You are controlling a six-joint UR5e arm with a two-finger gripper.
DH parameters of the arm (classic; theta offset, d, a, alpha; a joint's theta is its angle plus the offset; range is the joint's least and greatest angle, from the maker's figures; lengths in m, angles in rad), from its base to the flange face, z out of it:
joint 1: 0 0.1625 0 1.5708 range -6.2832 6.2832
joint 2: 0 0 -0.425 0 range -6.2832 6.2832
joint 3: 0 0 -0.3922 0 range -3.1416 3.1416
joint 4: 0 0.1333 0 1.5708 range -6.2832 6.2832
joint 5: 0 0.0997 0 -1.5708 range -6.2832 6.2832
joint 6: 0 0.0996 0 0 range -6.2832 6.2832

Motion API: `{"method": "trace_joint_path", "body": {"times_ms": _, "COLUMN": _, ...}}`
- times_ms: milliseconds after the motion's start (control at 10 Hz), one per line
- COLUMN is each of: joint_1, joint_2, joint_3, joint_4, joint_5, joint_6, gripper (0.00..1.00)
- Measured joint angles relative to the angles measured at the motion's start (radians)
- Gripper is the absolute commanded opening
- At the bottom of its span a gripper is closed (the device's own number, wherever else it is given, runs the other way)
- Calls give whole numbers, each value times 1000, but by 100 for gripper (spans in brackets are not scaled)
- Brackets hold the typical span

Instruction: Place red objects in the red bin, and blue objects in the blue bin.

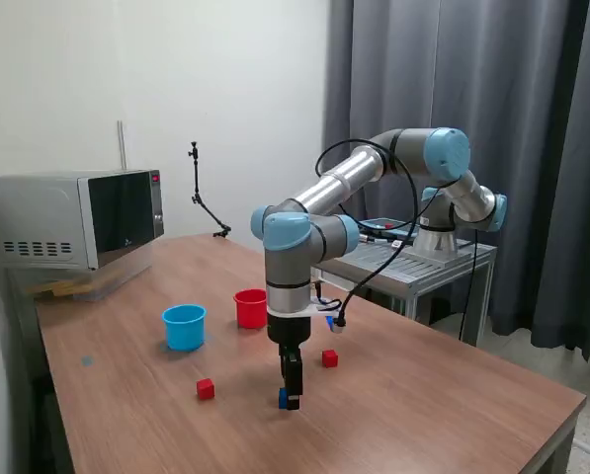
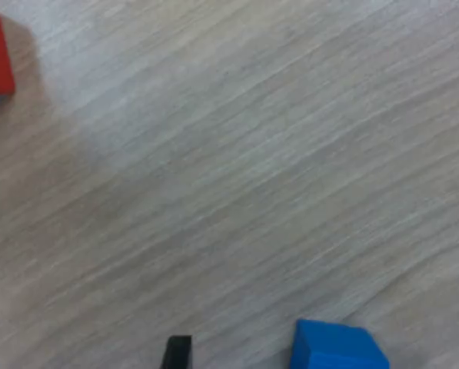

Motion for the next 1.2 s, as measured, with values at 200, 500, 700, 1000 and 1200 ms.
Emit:
{"method": "trace_joint_path", "body": {"times_ms": 200, "joint_1": 1, "joint_2": 0, "joint_3": -1, "joint_4": 0, "joint_5": 0, "joint_6": 0, "gripper": 100}}
{"method": "trace_joint_path", "body": {"times_ms": 500, "joint_1": 2, "joint_2": -1, "joint_3": -1, "joint_4": 0, "joint_5": 0, "joint_6": -2, "gripper": 0}}
{"method": "trace_joint_path", "body": {"times_ms": 700, "joint_1": 2, "joint_2": -2, "joint_3": -1, "joint_4": -1, "joint_5": 1, "joint_6": -6, "gripper": 0}}
{"method": "trace_joint_path", "body": {"times_ms": 1000, "joint_1": 3, "joint_2": -2, "joint_3": -1, "joint_4": -3, "joint_5": 3, "joint_6": -9, "gripper": 0}}
{"method": "trace_joint_path", "body": {"times_ms": 1200, "joint_1": 6, "joint_2": -2, "joint_3": -2, "joint_4": -3, "joint_5": 2, "joint_6": -10, "gripper": 0}}
